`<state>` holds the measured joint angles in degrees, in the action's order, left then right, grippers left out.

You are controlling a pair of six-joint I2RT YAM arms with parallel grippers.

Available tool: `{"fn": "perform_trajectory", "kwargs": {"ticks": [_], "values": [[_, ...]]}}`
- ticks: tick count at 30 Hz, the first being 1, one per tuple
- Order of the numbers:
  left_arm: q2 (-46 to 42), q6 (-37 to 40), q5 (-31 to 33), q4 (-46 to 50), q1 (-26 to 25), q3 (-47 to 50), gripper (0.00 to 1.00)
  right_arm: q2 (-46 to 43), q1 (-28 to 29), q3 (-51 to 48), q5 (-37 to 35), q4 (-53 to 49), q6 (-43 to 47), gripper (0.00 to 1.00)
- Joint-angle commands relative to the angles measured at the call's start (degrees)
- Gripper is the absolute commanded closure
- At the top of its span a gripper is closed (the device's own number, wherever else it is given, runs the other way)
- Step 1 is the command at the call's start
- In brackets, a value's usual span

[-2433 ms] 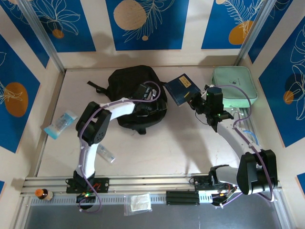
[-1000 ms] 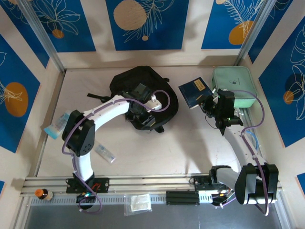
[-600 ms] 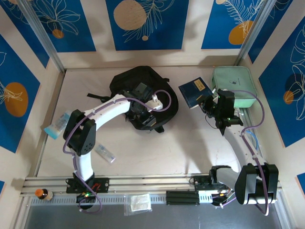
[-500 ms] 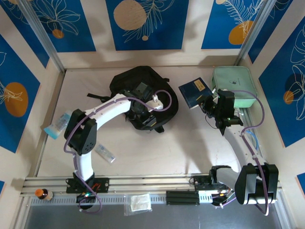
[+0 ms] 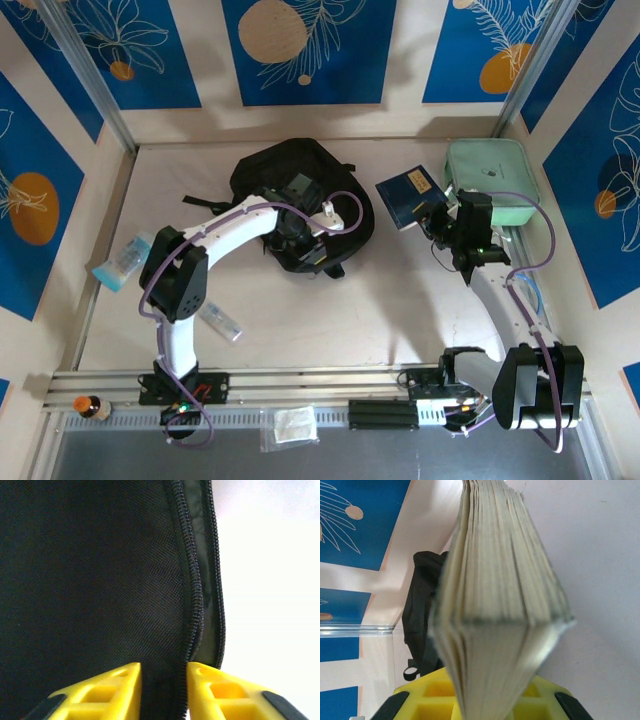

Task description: Pack books, pencil case, and school supplies into a backpack

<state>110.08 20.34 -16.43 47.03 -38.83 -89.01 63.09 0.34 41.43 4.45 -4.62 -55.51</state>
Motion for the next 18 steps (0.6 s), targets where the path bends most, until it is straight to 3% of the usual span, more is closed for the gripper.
{"fn": "perform_trajectory", "kwargs": {"ticks": [1,10,18], "values": [[0.0,1.5,0.8,1.4,-0.4,-1.9,0.83,-1.7,-0.4,-0.1,0.1,0.8,0.4,0.96],[-6.3,-3.4,0.1,-2.5,1.8,-1.8,0.98,-3.8,-1.0,0.0,0.6,-1.6,1.5,0.96],[-15.2,-15.6,1.9,-19.2,7.8,5.5,1.0,-8.7,-1.2,-0.1,1.5,-7.8,3.0,0.96]]}}
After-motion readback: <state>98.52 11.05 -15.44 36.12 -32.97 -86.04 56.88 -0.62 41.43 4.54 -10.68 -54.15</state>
